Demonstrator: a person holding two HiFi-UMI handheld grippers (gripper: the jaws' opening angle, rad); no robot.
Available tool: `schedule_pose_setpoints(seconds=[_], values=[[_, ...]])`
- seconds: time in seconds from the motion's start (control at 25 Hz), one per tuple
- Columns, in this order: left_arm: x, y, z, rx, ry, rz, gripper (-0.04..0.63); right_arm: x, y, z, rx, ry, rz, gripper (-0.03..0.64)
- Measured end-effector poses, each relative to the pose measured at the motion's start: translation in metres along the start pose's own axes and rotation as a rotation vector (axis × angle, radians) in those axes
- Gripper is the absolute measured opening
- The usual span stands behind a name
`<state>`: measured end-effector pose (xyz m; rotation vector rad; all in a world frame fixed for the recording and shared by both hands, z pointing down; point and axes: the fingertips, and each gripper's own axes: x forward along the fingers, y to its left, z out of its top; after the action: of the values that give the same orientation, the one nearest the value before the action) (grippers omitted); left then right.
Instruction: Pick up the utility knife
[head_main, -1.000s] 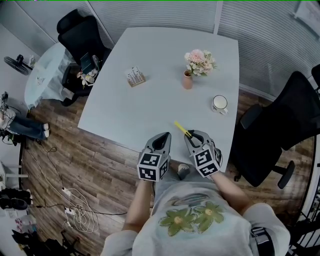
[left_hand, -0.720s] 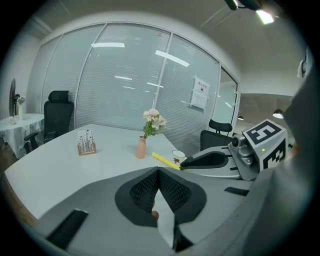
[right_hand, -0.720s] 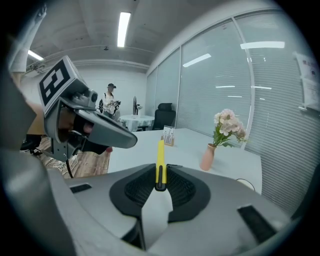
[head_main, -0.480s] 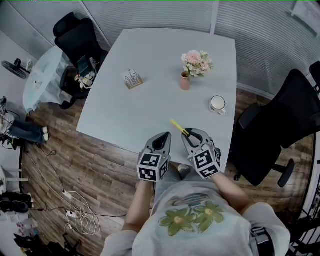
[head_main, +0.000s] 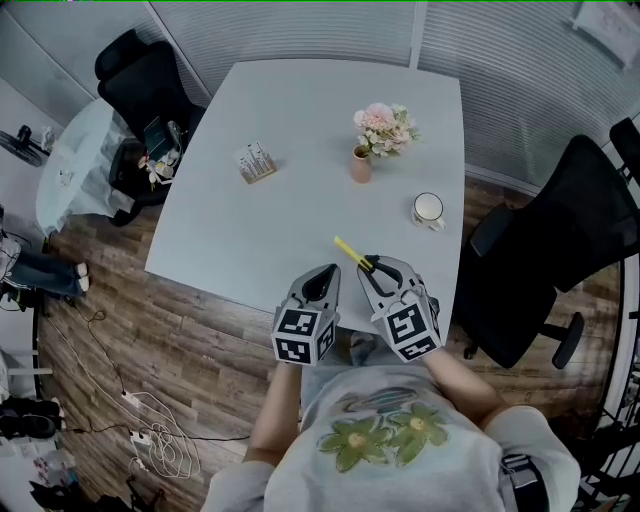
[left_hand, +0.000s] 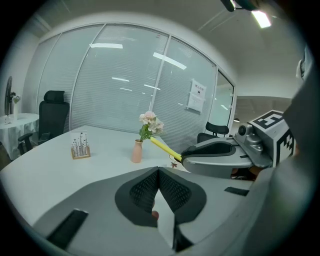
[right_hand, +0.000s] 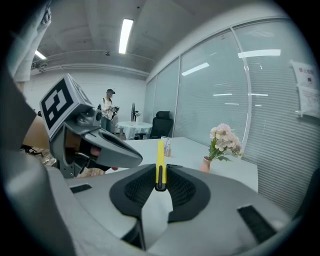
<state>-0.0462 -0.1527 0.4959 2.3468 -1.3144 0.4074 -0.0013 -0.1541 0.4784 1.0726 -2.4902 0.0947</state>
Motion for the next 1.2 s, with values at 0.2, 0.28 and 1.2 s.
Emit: schedule_pose_setpoints(seconds=[0.2,0.28,1.2], values=[[0.006,0.003,0.007,0.013,0.005,-0.051,0.002,0.0,-0.005,0.016,0.007,-0.016,-0.03,0.066],[0.007,0.008,0.012,0.025,0.007,-0.068,0.002,0.0,-0.006,0.024,0.015,-0.023,-0.045,0.066],[0.016,0.069,0.056,0.074,0.03,-0.222,0.002,0.038,-0.012,0.09,0.076,-0.063,-0.209,0.065]])
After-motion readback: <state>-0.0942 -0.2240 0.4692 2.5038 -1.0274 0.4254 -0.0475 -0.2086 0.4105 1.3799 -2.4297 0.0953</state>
